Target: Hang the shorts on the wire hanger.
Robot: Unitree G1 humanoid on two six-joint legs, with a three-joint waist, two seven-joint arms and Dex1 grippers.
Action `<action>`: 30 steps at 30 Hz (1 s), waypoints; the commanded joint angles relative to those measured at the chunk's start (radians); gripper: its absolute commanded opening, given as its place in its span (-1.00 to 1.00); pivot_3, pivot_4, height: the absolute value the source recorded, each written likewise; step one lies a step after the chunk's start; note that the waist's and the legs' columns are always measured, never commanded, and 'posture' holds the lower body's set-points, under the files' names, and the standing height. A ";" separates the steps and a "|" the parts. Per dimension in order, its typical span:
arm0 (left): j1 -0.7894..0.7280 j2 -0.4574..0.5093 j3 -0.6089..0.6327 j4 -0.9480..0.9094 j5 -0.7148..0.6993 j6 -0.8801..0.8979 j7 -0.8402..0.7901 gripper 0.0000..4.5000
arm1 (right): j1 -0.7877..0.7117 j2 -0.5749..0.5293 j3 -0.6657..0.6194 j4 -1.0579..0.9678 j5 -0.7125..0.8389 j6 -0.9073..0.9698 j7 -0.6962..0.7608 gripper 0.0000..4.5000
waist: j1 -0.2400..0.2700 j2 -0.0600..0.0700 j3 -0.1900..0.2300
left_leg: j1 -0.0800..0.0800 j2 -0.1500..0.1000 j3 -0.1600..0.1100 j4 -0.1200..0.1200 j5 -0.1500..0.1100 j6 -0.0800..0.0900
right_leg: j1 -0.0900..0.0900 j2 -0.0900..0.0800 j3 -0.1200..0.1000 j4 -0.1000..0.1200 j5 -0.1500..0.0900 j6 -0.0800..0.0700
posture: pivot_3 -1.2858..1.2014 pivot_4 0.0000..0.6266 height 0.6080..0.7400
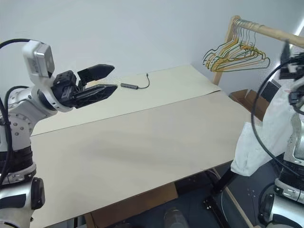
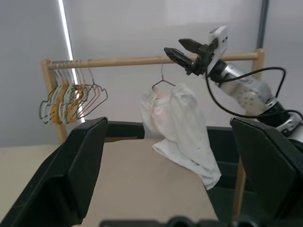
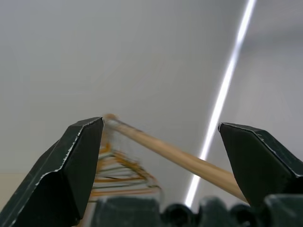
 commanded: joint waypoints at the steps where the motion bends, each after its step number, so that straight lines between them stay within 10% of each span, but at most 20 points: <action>1: 0.077 0.020 -0.009 -0.057 0.107 -0.120 -0.009 1.00 | -0.025 -0.016 0.085 -0.090 0.138 0.081 0.191 0.99 | 0.003 0.000 0.000 | 0.000 0.000 0.000 0.000 0.000 0.000 | 0.000 0.000 0.000 0.000 0.000 0.000 | -0.12 -0.94 1.00; 15: 0.594 0.161 0.100 -0.318 0.275 -0.221 0.017 1.00 | -0.101 0.047 0.523 0.034 0.169 0.058 0.816 0.99 | 0.142 -0.010 0.018 | -0.003 0.002 0.000 -0.011 -0.001 0.000 | -0.013 0.002 0.002 -0.006 0.007 -0.011 | 0.02 -0.86 1.00; 30: 0.799 0.150 0.184 -0.471 0.248 -0.185 0.106 1.00 | -0.015 0.049 0.522 0.048 0.098 0.008 0.875 0.99 | 0.303 -0.010 0.025 | -0.017 0.003 -0.001 -0.014 0.003 -0.007 | -0.030 0.003 -0.003 -0.006 0.009 -0.017 | 0.11 -0.83 1.00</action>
